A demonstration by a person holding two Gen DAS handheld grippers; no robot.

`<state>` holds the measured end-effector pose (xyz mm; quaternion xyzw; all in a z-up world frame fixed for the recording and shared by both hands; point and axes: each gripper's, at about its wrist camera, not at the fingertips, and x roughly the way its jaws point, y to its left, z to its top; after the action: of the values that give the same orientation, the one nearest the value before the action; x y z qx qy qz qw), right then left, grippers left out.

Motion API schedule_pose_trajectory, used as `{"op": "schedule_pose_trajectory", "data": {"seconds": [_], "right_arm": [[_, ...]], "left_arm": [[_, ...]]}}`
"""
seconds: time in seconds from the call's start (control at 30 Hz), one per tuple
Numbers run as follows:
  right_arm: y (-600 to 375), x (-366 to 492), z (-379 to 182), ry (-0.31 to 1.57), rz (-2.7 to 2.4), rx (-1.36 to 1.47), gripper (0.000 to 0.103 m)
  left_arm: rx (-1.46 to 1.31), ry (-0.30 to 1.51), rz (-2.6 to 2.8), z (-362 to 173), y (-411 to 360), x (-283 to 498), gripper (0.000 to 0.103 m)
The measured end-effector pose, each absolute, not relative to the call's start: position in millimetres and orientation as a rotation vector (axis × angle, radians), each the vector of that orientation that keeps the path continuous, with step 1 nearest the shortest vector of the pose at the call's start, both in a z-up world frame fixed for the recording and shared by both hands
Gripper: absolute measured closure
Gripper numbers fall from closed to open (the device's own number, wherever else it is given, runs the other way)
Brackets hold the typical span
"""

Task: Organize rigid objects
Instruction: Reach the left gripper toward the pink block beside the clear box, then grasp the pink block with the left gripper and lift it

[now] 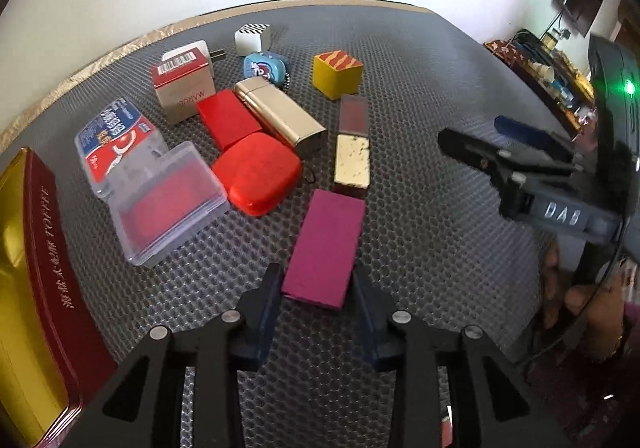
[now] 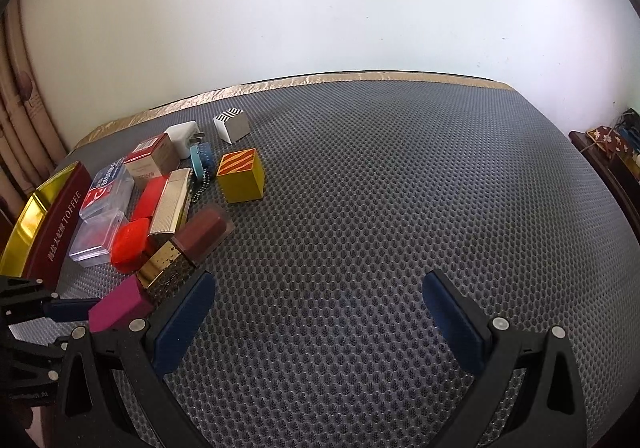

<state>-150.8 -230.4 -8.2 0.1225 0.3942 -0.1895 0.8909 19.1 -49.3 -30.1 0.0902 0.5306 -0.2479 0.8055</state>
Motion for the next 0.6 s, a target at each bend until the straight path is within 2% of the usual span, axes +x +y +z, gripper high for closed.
{"op": "schedule_pose_trajectory", "data": {"seconds": [0.2,0.23,0.27,0.37,0.6], "right_arm": [[-230,-148,-10,0.825,-0.389,0.256,0.0],[-230,-148,-10,0.826,-0.388,0.257,0.0],[-230,-147,-10,0.828,-0.387,0.257,0.0],[-229,-145,-12,0.836,-0.381,0.257,0.0],[-229,-142,-16,0.872,-0.378,0.257,0.0]], "left_arm": [[0.242,1.144,-0.547,-31,-54,31,0.063],[0.248,1.132,-0.55,-30,-56,31,0.064],[0.254,1.124,-0.55,-29,-57,30,0.072],[0.254,1.097,-0.537,-28,-54,25,0.073],[0.049,1.055,-0.42,-18,-28,-18,0.073]]}}
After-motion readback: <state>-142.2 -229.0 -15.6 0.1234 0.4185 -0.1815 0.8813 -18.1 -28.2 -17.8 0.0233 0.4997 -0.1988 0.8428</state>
